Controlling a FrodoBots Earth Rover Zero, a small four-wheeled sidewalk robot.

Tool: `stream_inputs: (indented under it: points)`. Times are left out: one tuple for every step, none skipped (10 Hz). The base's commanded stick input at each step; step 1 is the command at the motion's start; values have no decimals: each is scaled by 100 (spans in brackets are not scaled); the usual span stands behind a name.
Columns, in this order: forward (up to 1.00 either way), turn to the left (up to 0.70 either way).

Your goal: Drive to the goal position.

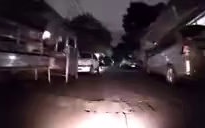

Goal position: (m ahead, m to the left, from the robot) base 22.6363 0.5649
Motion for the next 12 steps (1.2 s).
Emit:
stream_inputs:
  points:
    - [50,0]
    - [50,0]
    - [50,0]
    - [50,0]
    - [50,0]
    - [50,0]
    - [50,0]
    - [50,0]
    - [50,0]
    - [50,0]
    - [50,0]
    - [50,0]
